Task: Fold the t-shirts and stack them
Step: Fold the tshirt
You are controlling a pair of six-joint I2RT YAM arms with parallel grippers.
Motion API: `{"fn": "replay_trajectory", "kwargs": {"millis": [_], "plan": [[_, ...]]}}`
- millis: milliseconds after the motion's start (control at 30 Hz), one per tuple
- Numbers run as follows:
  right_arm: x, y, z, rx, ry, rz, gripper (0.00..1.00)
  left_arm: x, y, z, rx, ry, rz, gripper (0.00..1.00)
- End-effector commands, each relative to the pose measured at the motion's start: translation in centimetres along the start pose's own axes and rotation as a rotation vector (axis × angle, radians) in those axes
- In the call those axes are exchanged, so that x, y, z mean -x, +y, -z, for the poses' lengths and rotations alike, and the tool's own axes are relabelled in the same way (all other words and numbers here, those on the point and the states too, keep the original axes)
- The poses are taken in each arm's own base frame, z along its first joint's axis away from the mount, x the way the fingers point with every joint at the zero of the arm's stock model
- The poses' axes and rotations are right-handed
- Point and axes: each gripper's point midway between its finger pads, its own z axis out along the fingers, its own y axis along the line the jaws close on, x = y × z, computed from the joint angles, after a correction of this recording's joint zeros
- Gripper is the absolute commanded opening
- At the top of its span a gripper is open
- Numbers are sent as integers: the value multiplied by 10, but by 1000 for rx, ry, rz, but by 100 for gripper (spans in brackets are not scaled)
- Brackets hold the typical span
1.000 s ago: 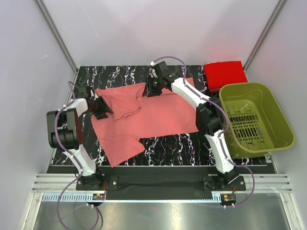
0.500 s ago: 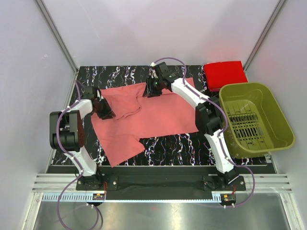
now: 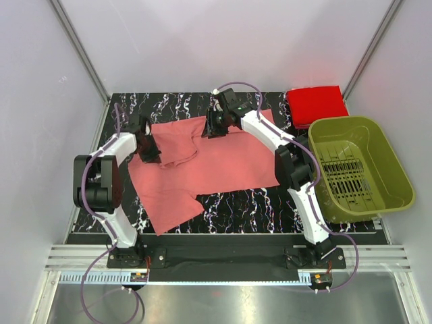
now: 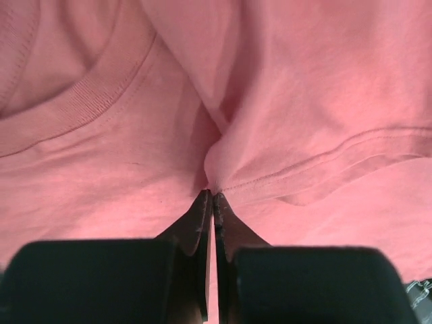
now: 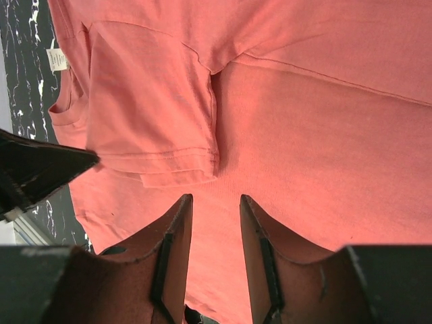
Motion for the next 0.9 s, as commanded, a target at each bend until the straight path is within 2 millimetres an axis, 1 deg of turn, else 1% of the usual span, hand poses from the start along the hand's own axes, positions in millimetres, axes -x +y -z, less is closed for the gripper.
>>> {"fn": "replay_trajectory", "kwargs": {"millis": [0, 67, 100, 133, 200, 233, 367, 400, 433, 500, 600, 700, 733, 767, 800, 867], "plan": [[13, 12, 11, 9, -51, 24, 41, 23, -18, 23, 59, -70, -86, 2], [12, 9, 10, -1, -49, 19, 41, 24, -17, 22, 133, -85, -128, 2], [13, 9, 10, -5, -51, 20, 41, 20, -12, 22, 175, -69, -142, 2], [12, 8, 10, -9, -48, 17, 41, 19, -8, 20, 210, -67, -152, 0], [10, 6, 10, -16, -42, 19, 41, 15, -8, 19, 227, -56, -162, 0], [10, 6, 10, -17, -43, 21, 41, 16, -6, 22, 241, -63, -166, 0], [8, 4, 9, -22, -40, 21, 41, 17, -13, 34, 256, -92, -188, 0], [7, 3, 8, -20, -38, 17, 41, 15, -10, 37, 278, -89, -198, 0], [7, 4, 9, -20, -37, 18, 41, 15, -12, 39, 281, -91, -207, 1], [7, 4, 8, -15, -37, 13, 41, 11, -8, 39, 302, -70, -219, 4], [6, 4, 7, -13, -34, 10, 41, 5, 2, 37, 345, -44, -240, 12], [6, 4, 8, -14, -36, 9, 41, 3, 0, 42, 328, -49, -248, 18], [5, 3, 7, -16, -32, 9, 41, 4, -2, 47, 314, -65, -246, 24], [4, 3, 7, -16, -30, 8, 41, 7, -5, 50, 298, -81, -247, 42], [4, 4, 7, -11, -29, 7, 41, 7, -7, 52, 286, -88, -248, 48], [3, 5, 6, -6, -26, 6, 41, 10, -10, 54, 263, -94, -248, 51]]}}
